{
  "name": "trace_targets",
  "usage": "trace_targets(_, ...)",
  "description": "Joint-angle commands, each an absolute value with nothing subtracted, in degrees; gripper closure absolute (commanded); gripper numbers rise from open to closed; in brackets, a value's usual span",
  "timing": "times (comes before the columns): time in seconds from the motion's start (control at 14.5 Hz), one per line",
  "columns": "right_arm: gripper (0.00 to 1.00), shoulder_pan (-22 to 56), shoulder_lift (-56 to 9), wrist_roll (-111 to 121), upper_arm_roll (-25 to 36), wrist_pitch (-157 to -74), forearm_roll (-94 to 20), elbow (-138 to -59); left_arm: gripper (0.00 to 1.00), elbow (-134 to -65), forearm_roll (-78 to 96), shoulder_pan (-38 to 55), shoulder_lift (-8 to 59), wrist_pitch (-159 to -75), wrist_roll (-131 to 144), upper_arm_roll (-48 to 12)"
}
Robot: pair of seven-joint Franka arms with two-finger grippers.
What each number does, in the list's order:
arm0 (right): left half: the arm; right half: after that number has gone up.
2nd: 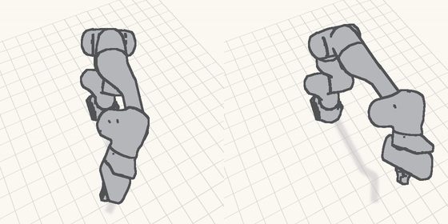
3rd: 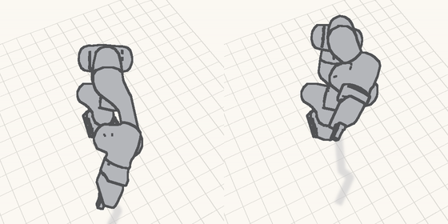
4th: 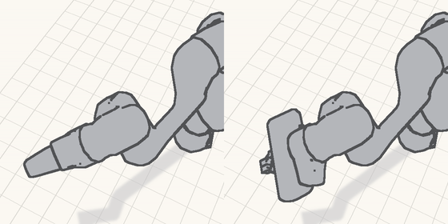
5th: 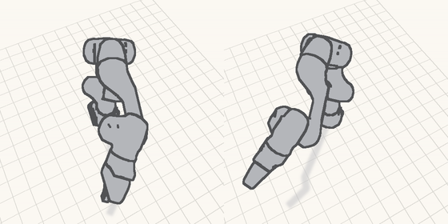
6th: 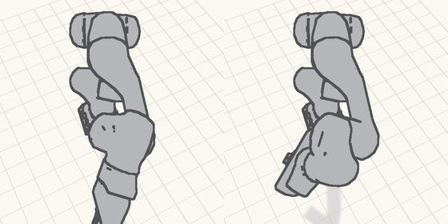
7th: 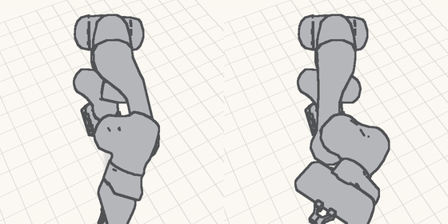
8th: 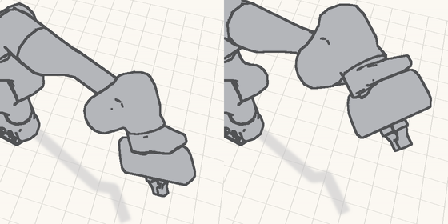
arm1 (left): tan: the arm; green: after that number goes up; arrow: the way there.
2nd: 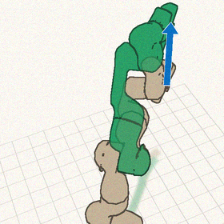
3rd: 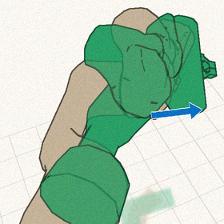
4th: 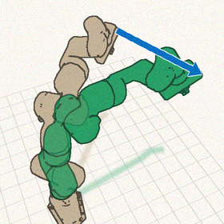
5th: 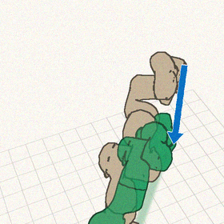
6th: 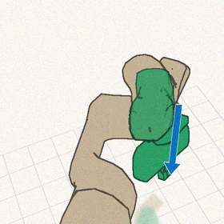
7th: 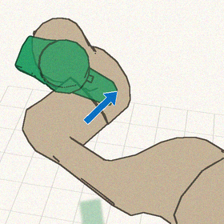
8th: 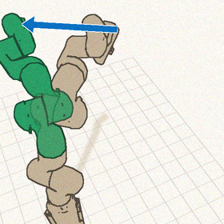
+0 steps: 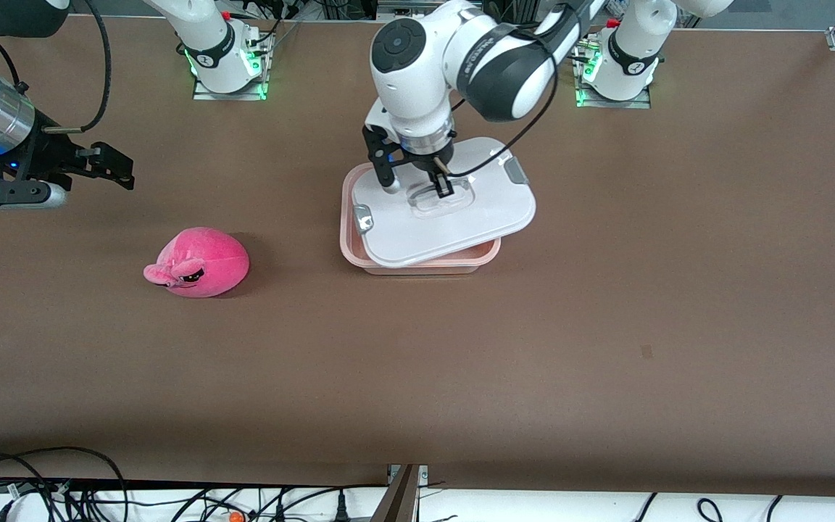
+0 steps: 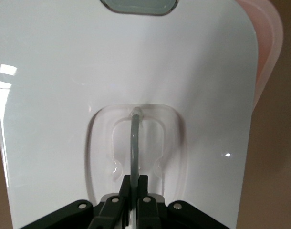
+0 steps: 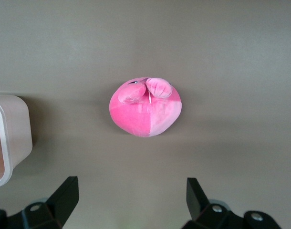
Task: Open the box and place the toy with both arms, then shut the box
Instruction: 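Lift the white lid off the pink box and set it aside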
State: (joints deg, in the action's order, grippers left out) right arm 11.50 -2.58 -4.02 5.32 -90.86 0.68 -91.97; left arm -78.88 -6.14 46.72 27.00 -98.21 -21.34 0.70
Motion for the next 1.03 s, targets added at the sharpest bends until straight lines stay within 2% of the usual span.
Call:
trace_targets(0.0, 0.0, 11.5, -3.1, -3.5, 5.3, -90.6, 1.5, -90.7, 1.0, -78.4, -3.0, 38.5, 23.0, -93.6, -28.7, 0.2)
trace_targets(0.34, 0.0, 11.5, -3.6, -3.5, 5.3, -92.2, 1.7, -90.7, 1.0, -78.3, -2.6, 24.7, 19.1, -88.4, -44.3, 0.6)
trace_targets(0.96, 0.0, 11.4, -5.8, -3.8, 5.4, -94.7, 0.9, -90.4, 1.0, -78.2, -2.9, 2.1, 19.5, -87.7, -77.2, 0.9)
